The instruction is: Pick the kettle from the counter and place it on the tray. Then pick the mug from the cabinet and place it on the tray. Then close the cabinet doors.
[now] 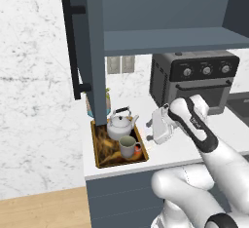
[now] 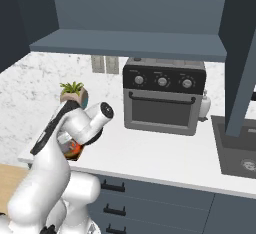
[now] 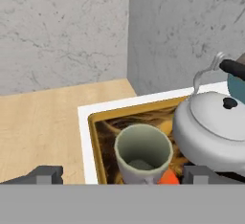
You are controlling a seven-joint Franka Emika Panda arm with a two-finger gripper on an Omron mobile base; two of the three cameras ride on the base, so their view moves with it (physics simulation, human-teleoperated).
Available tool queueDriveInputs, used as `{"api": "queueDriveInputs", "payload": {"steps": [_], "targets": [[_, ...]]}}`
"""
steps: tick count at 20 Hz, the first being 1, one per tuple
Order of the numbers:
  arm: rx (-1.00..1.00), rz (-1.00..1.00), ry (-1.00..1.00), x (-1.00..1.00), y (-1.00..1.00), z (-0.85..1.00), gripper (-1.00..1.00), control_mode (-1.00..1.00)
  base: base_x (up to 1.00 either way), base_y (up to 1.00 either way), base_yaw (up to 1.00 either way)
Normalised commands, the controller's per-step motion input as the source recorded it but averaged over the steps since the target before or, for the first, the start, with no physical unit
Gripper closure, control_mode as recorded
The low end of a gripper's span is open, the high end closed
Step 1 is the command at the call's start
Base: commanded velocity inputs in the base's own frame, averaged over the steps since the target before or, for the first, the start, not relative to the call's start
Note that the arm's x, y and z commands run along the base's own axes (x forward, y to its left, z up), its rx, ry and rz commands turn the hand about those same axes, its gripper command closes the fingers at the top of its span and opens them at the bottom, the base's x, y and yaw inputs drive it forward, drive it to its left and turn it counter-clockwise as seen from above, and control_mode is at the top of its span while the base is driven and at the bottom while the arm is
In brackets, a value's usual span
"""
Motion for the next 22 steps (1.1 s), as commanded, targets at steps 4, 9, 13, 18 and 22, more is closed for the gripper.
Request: {"api": "queueDriveInputs", "payload": {"steps": [4, 9, 13, 18, 22], "targets": [[0.0, -0.02, 0.0, -0.75, 0.0, 0.5, -1.0, -1.0, 0.0, 0.0, 0.0], [0.0, -0.12, 0.0, -0.64, 0.0, 0.47, -1.0, -1.0, 0.0, 0.0, 0.0], [-0.01, -0.11, 0.0, -0.57, 0.01, 0.49, -1.0, -1.0, 0.0, 0.0, 0.0], [0.0, -0.06, 0.0, -0.54, 0.0, 0.46, -1.0, -1.0, 0.0, 0.0, 0.0], [0.0, 0.0, 0.0, -0.56, 0.0, 0.4, -1.0, -1.0, 0.0, 0.0, 0.0]]}}
